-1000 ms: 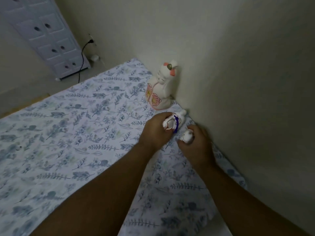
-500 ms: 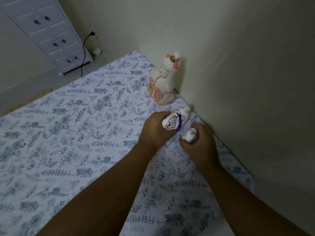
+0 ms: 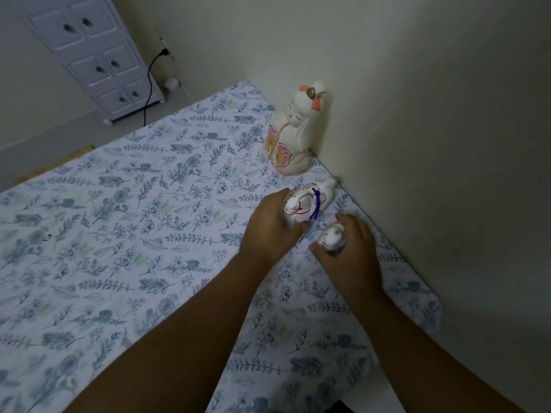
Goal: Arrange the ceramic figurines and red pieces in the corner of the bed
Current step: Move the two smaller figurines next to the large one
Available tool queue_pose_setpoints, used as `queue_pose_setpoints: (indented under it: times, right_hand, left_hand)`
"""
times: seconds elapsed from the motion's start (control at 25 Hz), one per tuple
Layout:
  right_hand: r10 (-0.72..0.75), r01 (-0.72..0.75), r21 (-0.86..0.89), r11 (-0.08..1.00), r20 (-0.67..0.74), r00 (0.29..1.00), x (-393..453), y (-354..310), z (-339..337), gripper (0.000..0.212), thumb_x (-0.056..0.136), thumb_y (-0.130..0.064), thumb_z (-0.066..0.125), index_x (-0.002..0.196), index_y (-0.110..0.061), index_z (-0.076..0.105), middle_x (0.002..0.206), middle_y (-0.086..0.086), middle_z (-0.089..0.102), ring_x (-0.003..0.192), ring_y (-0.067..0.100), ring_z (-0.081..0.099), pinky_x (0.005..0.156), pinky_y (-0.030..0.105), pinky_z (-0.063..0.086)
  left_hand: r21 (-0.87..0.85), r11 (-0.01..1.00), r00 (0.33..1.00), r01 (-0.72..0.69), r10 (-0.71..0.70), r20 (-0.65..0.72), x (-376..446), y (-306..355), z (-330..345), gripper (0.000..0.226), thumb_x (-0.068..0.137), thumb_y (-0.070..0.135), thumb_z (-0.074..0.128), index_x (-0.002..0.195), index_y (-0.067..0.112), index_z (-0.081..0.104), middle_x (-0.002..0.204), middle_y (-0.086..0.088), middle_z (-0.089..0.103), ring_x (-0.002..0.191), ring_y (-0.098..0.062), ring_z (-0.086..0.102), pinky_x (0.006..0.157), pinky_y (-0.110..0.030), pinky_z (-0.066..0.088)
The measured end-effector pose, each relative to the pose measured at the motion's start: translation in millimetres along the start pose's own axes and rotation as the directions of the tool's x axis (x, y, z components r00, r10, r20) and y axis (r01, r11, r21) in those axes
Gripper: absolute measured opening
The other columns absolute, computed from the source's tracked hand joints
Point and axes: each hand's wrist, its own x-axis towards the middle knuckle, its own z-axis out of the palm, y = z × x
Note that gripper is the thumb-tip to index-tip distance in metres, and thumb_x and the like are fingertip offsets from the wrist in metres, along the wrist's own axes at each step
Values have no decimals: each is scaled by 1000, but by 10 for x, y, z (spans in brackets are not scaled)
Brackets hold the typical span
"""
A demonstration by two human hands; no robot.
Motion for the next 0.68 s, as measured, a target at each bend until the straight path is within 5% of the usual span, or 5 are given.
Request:
queue_pose_setpoints:
  times: [0.24,0.44,0.68]
  right_hand:
    - [-223,225,-166,960,29,974,-639,-483,-14,74,76,-41,81,138,-16,52,146,9,49,140,30,40,107,53,42]
    - [-350,398,-126,909,289,891,-1570,-1065,396,67,84,-44,73,142,-20,49,150,2,47,145,23,34,115,47,35]
    - [-461,557,-13,830,544,701,-2510,-1569,887,66,84,-40,60,146,-25,44,154,-5,40,147,16,28,118,42,30]
  left_hand:
    - [175,978,993,117,-110,-52,-990,-198,-670,67,92,41,67,148,13,43,151,-6,47,141,-20,39,117,-38,32]
    - [218,951,969,221,-188,-160,-2266,-472,-1481,63,95,44,60,149,15,43,154,-4,44,144,-20,35,119,-39,30]
    - [186,914,914,361,-308,-264,-3532,-846,-2175,57,97,38,55,148,17,43,154,0,44,144,-17,34,117,-43,33]
